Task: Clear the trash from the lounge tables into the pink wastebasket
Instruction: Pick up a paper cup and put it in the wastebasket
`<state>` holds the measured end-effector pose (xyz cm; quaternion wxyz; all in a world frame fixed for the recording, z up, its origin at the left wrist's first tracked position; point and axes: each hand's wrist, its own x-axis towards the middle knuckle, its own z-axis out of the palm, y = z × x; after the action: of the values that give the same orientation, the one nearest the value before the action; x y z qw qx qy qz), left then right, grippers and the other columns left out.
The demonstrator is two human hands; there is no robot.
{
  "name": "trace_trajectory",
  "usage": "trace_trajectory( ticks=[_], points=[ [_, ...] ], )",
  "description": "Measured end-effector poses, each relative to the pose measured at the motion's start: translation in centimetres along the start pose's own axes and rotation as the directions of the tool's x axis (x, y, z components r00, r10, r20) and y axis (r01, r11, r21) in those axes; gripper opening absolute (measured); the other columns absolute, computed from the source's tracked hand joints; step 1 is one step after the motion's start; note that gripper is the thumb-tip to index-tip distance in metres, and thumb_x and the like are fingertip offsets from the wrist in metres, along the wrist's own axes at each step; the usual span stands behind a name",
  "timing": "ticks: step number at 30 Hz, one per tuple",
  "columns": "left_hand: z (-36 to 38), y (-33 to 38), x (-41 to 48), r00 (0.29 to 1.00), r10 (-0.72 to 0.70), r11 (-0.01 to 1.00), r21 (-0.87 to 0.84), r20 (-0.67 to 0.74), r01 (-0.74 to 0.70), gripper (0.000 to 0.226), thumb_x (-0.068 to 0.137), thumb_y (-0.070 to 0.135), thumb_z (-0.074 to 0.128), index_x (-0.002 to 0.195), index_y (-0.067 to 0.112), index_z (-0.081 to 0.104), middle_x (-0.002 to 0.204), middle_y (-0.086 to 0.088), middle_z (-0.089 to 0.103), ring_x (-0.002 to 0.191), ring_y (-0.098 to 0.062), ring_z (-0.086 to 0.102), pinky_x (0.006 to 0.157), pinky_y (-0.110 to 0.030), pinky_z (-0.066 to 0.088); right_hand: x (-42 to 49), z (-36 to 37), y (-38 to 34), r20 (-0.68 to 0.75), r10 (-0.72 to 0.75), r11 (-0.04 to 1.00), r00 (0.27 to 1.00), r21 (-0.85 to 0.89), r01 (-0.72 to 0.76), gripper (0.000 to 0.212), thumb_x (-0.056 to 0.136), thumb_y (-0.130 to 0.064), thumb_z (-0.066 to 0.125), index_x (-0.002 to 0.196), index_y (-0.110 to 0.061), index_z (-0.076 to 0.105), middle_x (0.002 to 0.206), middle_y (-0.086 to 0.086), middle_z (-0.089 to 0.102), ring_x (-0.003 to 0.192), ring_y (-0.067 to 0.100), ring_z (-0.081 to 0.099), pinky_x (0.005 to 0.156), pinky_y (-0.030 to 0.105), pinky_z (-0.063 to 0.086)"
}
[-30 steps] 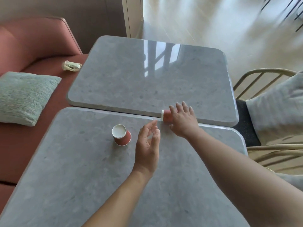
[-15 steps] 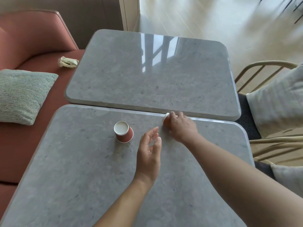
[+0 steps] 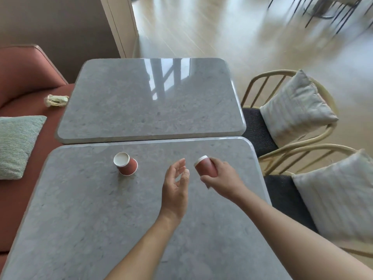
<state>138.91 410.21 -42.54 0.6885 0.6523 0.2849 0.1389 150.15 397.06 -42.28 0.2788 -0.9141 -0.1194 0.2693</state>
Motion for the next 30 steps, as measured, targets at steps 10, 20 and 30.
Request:
trace_trajectory(
  ticks=[10, 20, 30],
  points=[
    [13.5, 1.1, -10.5, 0.948, 0.065, 0.988, 0.116, 0.313, -0.105, 0.037, 0.094, 0.04, 0.056, 0.131, 0.036, 0.061, 0.131, 0.007, 0.067, 0.124, -0.006, 0.063, 0.101, -0.031, 0.057, -15.3, -8.9, 12.4, -0.212, 0.056, 0.965, 0.976, 0.263, 0.002, 0.076, 0.083, -0.041, 0.083, 0.151, -0.03, 0.05, 0.128, -0.001, 0.064, 0.112, 0.017, 0.062, 0.096, 0.032, 0.05],
    [29.5, 1.6, -28.3, 0.762, 0.13, 0.971, 0.073, 0.635, -0.226, 0.04, 0.095, 0.033, 0.057, 0.133, 0.025, 0.062, 0.131, -0.004, 0.069, 0.125, -0.022, 0.066, 0.105, -0.04, 0.055, -34.9, -15.7, 28.9, -0.401, 0.323, 0.841, 0.857, 0.536, -0.067, 0.082, 0.06, -0.07, 0.071, 0.133, -0.042, 0.049, 0.113, -0.007, 0.066, 0.103, 0.016, 0.066, 0.093, 0.037, 0.056],
    [41.8, 0.6, -45.6, 0.463, 0.074, 0.979, 0.023, 0.884, -0.201, 0.037, 0.097, 0.035, 0.058, 0.133, 0.027, 0.062, 0.127, -0.005, 0.072, 0.124, -0.024, 0.067, 0.106, -0.048, 0.055, -53.4, -18.0, 41.0, -0.579, 0.626, 0.685, 0.522, 0.729, -0.012, 0.061, 0.068, -0.056, 0.074, 0.125, -0.039, 0.063, 0.115, -0.007, 0.059, 0.078, 0.0, 0.063, 0.063, 0.008, 0.043]
  ],
)
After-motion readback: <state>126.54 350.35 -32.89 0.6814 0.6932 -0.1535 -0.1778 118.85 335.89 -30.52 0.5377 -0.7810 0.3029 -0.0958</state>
